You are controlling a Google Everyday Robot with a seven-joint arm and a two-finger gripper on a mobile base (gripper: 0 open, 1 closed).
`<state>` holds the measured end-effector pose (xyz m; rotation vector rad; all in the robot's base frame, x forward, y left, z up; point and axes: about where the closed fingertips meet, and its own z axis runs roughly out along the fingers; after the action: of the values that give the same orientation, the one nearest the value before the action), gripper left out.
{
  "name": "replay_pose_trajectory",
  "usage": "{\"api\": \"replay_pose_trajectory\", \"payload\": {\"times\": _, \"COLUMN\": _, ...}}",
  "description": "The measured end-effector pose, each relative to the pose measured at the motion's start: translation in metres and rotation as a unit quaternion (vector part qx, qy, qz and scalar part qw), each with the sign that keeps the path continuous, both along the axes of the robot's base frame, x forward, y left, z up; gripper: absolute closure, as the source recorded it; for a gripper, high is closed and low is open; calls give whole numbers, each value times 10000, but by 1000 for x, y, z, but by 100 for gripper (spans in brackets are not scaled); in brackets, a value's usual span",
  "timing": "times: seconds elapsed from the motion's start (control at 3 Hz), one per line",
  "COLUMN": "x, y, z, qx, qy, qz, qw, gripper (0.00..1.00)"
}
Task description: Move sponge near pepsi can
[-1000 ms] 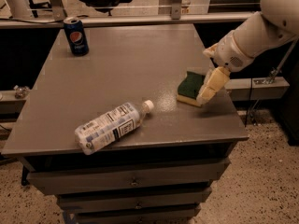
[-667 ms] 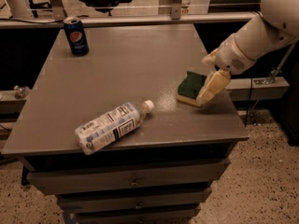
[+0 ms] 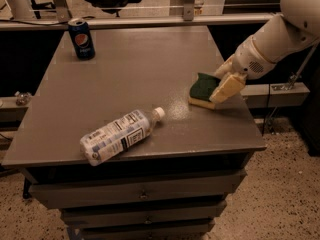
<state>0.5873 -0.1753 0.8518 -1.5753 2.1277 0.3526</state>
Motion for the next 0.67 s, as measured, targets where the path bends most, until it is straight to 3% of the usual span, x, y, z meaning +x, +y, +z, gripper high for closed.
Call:
{"api": "replay_pose_trajectory", "payload": {"times": 0.33, "x": 1, "y": -1, "z": 4, "qx": 21, "qy": 48, "qz": -50, "qw": 10000, "gripper": 85}}
{"api": "replay_pose_trajectory", "payload": {"times": 0.67, "x": 9, "y": 3, "z": 15, "qx": 69, "qy": -36, "qz": -64, "qw": 9999, "gripper": 100}}
